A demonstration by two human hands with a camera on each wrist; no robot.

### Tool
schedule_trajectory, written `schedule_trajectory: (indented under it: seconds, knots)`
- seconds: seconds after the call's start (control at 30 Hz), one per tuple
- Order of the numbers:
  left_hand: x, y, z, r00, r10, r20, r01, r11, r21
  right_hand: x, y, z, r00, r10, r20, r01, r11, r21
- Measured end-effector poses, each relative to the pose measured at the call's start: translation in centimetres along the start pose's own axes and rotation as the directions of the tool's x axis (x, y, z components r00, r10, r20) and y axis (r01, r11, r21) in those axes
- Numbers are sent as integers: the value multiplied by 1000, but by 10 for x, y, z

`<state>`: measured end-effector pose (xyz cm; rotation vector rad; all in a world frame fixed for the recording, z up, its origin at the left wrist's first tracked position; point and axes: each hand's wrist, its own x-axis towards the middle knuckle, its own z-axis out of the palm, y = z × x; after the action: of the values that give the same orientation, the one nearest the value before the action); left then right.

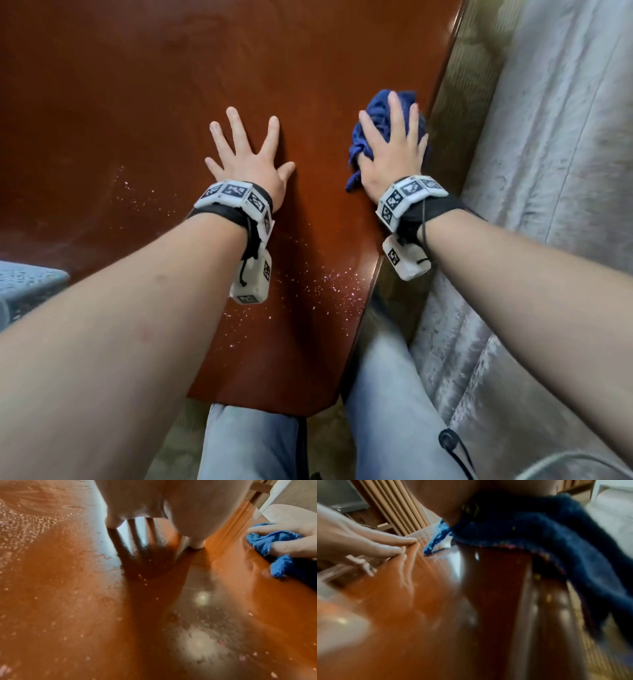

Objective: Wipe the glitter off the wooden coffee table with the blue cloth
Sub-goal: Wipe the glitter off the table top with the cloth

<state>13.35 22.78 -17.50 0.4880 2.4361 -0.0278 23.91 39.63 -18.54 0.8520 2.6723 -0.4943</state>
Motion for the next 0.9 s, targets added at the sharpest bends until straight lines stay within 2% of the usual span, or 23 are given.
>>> schedule_trajectory:
  seconds: [0.13,0.27,0.37,0.47,0.57,0.63,0.73,0.8,0.9]
  knots:
    - [-1,-4,0,1000,30,1,-30,1000,4,-64,-16,31,994,-105,10,105,994,-18]
    - [-12,-6,6,996,83,29,-84,996,26,-128,-20,56,989,-94,113,96,995,-9]
    - [-18,-12,8,990,134,37,-135,989,54,-121,-8,52,991,-92,97,91,996,17]
    - [-17,-14,7,988,148,43,-151,987,57,-87,-16,38,998,55,4,-55,997,51]
    - [-17,-15,7,988,150,48,-152,987,46,-66,-38,37,985,174,-3,-174,984,45]
    - [-17,-16,6,988,145,46,-147,988,46,-76,-52,42,993,115,10,-115,993,19]
    - [-17,-14,7,990,137,34,-139,988,67,-124,-60,61,996,-64,66,64,998,-6]
    - [-18,-14,7,992,124,34,-126,990,67,-151,-51,69,982,-150,115,150,989,4]
    - [-18,-10,8,995,99,28,-101,992,75,-144,-17,61,953,-259,159,262,965,0]
